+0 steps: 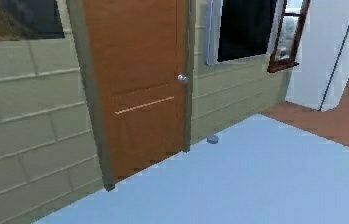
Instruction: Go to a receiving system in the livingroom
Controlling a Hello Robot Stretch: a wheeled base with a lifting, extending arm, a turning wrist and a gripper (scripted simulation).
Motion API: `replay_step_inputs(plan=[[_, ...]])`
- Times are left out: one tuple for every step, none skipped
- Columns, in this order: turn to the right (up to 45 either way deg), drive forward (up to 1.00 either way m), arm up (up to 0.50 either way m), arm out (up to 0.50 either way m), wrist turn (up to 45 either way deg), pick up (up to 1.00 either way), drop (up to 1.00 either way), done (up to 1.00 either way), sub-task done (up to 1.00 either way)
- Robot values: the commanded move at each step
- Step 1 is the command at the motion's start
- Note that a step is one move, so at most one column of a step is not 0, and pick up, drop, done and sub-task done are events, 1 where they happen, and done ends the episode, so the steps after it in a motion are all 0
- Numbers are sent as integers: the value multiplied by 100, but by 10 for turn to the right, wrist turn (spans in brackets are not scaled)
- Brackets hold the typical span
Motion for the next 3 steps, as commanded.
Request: replay_step_inputs(plan=[[0, 100, 0, 0, 0, 0, 0, 0, 0], [-90, 0, 0, 0, 0, 0, 0, 0, 0], [0, 35, 0, 0, 0, 0, 0, 0, 0]])
